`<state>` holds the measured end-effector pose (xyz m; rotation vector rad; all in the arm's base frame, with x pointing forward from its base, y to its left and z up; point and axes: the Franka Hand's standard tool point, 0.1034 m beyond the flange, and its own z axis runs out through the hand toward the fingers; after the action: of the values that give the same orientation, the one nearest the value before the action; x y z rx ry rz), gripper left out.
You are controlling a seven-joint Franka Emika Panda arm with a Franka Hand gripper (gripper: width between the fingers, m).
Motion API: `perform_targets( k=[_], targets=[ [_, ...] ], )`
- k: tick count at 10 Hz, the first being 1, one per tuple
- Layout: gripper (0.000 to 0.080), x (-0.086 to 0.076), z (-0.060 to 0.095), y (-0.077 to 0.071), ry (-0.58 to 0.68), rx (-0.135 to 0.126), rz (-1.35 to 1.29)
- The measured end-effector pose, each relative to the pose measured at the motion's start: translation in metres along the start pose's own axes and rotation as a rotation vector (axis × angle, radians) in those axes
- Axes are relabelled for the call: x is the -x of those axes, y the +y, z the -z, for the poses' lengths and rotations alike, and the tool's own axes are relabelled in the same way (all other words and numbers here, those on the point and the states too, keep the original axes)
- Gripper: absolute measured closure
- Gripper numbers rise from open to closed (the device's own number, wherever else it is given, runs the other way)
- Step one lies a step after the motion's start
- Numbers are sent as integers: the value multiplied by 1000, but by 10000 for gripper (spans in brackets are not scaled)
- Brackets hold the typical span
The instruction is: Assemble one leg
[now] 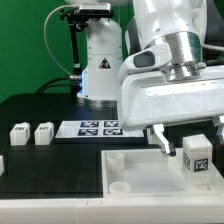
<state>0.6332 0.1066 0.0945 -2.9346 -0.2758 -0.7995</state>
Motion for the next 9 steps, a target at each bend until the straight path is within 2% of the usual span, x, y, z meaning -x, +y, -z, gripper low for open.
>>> perform_targets(
  k=[1, 2, 3, 6, 7, 8, 9],
  targets=[
    [150, -12, 8, 5, -55, -5, -2],
    [150, -25, 9, 11, -63, -4, -6],
    [150, -23, 3, 13, -141, -18, -16],
    [150, -14, -1, -9, -502, -81, -100],
    [150, -11, -7, -10, -561, -91, -110],
    [150, 2, -8, -14, -668, -108, -111],
    [150, 4, -14, -10, -693, -122, -91]
  ],
)
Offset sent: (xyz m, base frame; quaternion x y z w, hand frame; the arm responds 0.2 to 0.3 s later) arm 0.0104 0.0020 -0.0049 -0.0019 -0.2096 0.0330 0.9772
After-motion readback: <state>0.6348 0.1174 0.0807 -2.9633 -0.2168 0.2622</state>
